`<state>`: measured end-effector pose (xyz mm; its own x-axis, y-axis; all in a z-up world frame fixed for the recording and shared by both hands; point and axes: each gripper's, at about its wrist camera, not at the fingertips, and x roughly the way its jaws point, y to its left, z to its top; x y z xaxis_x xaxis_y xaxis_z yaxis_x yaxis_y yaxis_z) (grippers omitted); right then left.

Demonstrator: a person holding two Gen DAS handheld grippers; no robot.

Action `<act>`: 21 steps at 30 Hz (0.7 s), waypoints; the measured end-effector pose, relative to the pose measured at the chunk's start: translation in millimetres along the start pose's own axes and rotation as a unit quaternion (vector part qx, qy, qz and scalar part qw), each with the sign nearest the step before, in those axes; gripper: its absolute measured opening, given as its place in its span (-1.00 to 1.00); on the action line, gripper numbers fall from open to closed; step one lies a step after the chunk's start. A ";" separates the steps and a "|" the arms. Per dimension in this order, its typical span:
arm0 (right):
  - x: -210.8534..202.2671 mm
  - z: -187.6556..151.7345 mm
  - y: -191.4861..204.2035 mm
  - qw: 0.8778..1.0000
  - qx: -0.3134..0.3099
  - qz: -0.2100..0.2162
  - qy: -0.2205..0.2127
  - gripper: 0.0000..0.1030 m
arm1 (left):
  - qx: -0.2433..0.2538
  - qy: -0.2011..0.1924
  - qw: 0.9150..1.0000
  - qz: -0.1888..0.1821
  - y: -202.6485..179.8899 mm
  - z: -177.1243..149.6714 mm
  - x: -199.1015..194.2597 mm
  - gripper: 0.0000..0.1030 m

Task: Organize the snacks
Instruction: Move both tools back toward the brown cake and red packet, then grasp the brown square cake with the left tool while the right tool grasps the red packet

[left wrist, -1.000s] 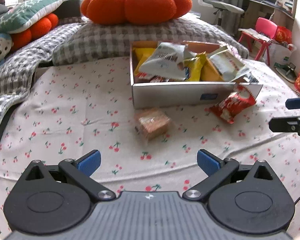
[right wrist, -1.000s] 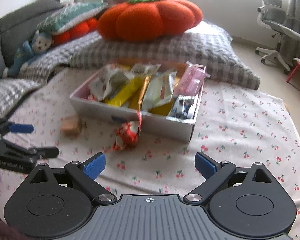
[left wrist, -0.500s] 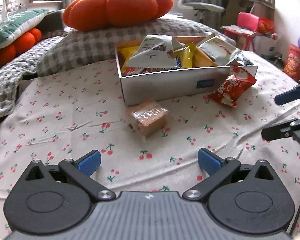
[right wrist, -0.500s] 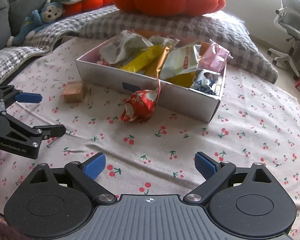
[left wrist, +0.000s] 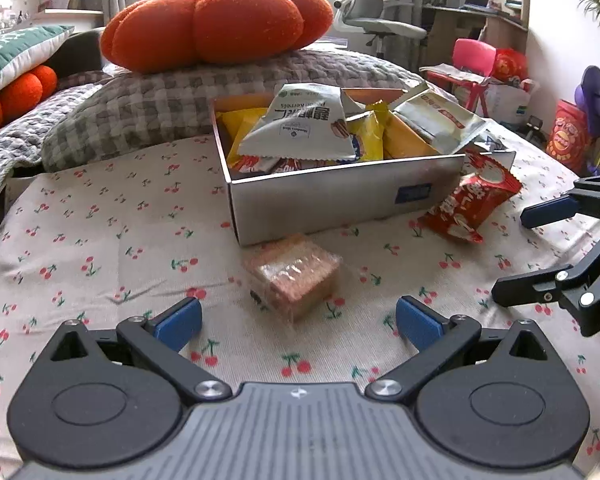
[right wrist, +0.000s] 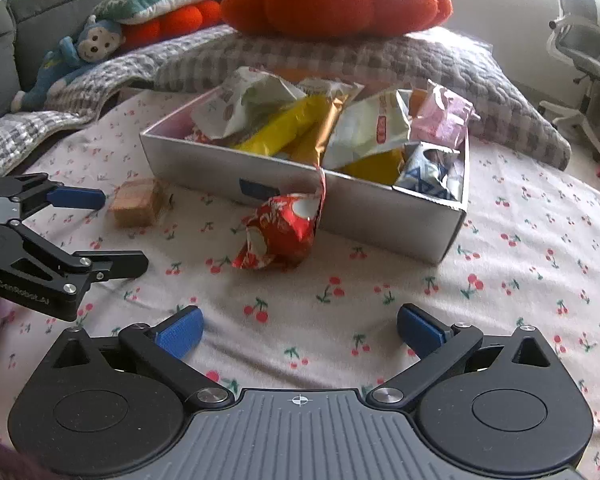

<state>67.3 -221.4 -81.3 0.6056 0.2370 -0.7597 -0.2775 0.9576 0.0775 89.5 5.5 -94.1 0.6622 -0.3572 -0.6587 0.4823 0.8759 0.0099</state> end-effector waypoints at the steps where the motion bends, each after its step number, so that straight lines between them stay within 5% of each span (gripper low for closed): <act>1: 1.1 0.4 0.3 1.000 -0.003 0.001 -0.004 1.00 | 0.000 -0.001 1.000 0.000 0.8 0.9 1.3 1.00; 6: 6.8 4.9 0.5 1.000 -0.010 0.007 -0.016 1.00 | 0.002 -0.002 1.000 -0.001 2.0 3.8 5.0 1.00; 21: 20.1 22.1 2.8 1.000 0.006 -0.013 -0.015 0.98 | 0.008 -0.007 1.000 -0.009 4.8 9.0 2.3 0.42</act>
<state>95.3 -210.4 -82.1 0.6341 0.2160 -0.7424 -0.2528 0.9653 0.0650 98.5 5.9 -88.7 0.6613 -0.3774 -0.6482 0.5030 0.8642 0.0100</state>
